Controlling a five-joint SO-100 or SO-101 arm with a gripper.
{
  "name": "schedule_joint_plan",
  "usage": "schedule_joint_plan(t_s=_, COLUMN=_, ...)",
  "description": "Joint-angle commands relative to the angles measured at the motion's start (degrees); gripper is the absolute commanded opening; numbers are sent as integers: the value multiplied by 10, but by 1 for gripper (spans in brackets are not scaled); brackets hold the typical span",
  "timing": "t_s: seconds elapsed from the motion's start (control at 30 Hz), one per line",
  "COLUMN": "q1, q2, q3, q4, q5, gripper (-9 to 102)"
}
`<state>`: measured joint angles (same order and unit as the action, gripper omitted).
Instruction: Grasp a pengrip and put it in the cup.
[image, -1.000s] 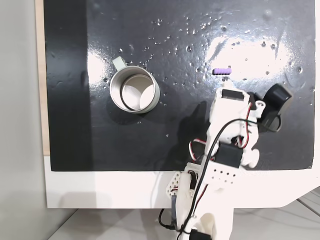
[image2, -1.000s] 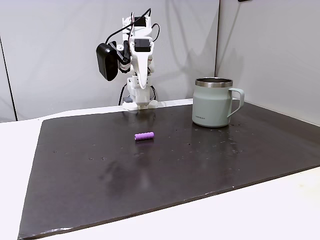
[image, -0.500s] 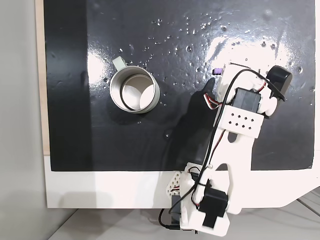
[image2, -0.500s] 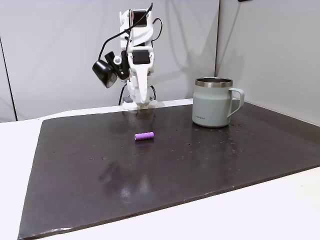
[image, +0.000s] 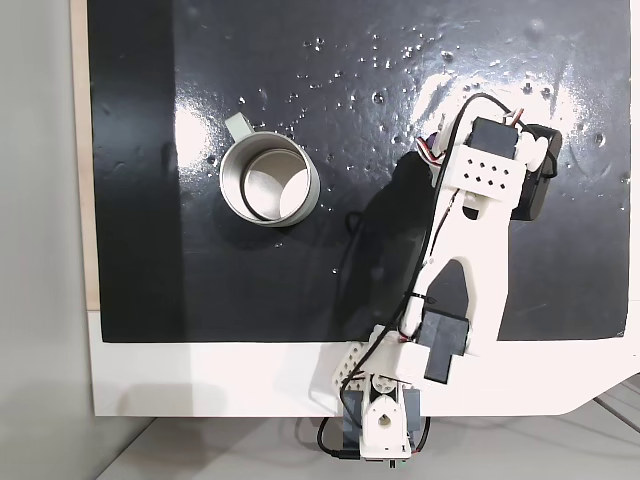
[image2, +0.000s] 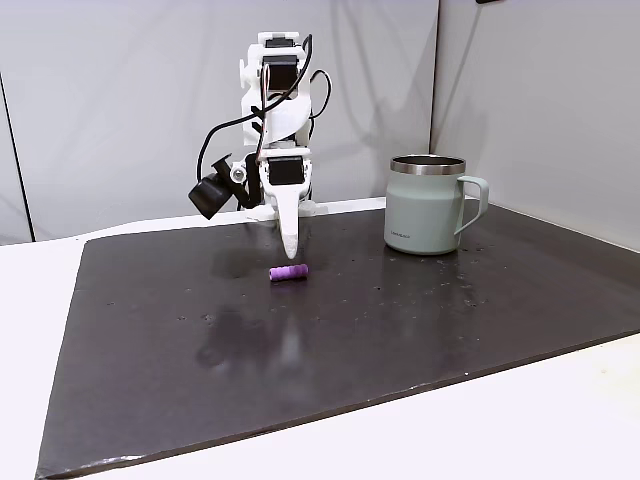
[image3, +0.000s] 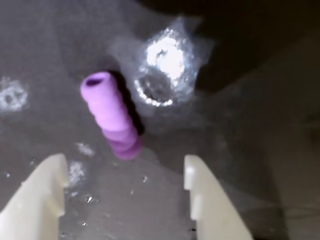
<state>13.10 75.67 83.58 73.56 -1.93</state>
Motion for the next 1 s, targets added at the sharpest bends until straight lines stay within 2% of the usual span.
schedule_joint_plan(t_s=0.0, q1=-12, q2=-11, q3=-41, q4=9, q5=-5, gripper=28)
schedule_joint_plan(t_s=0.27, q1=-8, q2=-68, q3=-90, q4=10, q5=-9, gripper=28)
schedule_joint_plan(t_s=0.53, q1=-6, q2=-94, q3=-97, q4=18, q5=-22, gripper=22)
schedule_joint_plan(t_s=0.67, q1=-4, q2=-98, q3=-101, q4=21, q5=-23, gripper=14)
schedule_joint_plan(t_s=0.8, q1=-2, q2=-100, q3=-101, q4=21, q5=-22, gripper=0)
schedule_joint_plan(t_s=0.97, q1=-4, q2=-99, q3=-102, q4=24, q5=-18, gripper=0)
